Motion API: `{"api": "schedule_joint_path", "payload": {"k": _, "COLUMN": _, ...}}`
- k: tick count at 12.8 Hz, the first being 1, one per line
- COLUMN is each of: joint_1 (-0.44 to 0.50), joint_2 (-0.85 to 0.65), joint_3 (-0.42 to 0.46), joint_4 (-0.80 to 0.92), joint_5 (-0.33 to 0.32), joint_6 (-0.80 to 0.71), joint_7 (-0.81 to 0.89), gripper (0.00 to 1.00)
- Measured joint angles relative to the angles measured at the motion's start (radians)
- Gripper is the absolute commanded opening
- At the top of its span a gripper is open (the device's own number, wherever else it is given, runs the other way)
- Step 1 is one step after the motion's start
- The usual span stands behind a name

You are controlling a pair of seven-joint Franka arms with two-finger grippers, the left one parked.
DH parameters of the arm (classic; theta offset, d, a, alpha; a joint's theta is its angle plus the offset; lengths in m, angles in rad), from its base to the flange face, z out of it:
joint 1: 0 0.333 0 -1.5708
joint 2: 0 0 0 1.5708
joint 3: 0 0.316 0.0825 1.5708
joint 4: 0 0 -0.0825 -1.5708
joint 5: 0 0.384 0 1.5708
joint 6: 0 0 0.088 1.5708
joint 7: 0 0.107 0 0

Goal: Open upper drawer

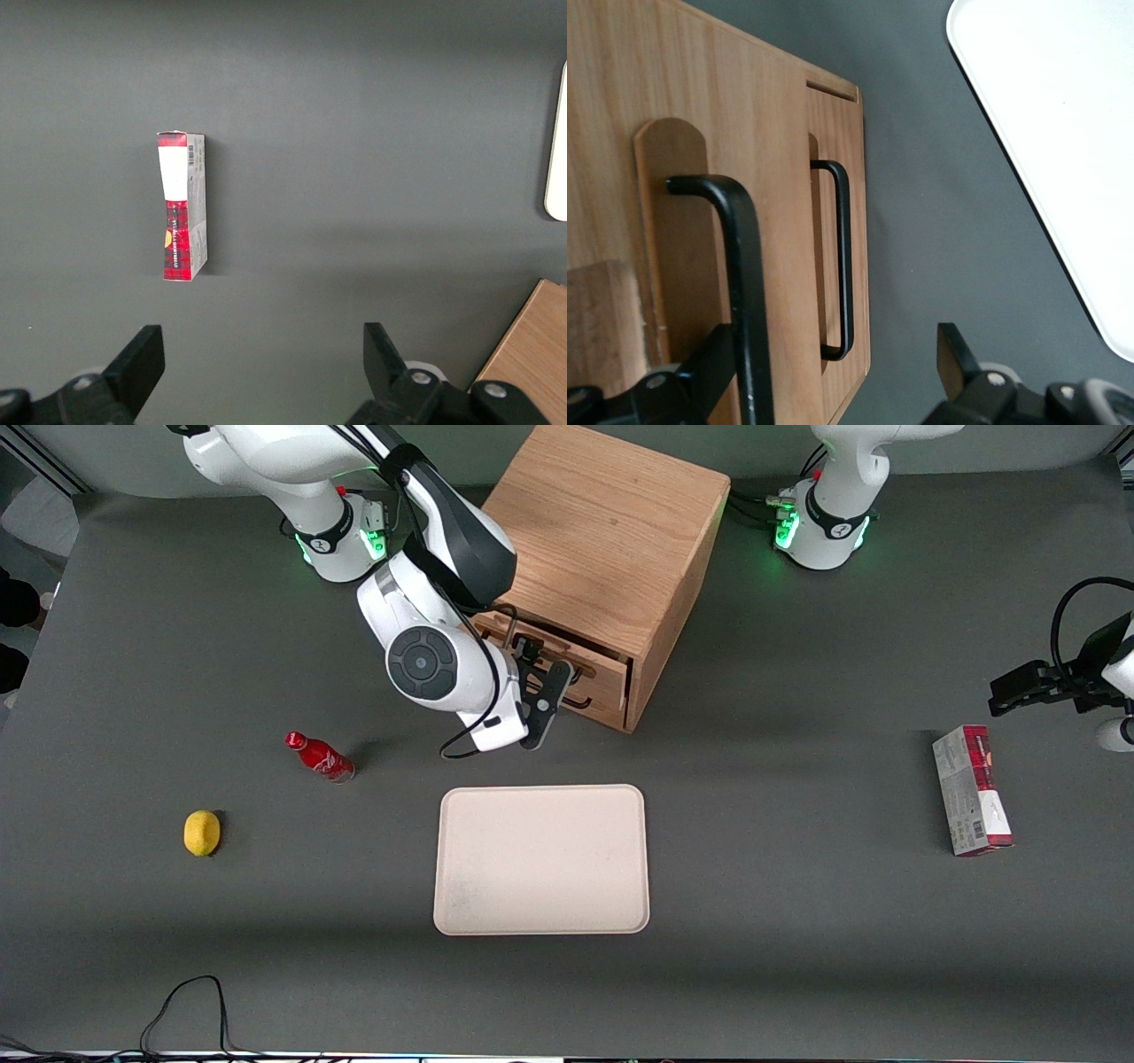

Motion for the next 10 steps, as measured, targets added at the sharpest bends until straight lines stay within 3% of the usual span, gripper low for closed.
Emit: {"api": "schedule_joint_path", "payload": {"k": 10, "joint_1": -0.027, "joint_2": 0.0, "joint_3": -0.006, "joint_4": 0.0, "joint_5": 0.0, "joint_6": 0.018, "joint_7": -0.012, "gripper": 1.0}}
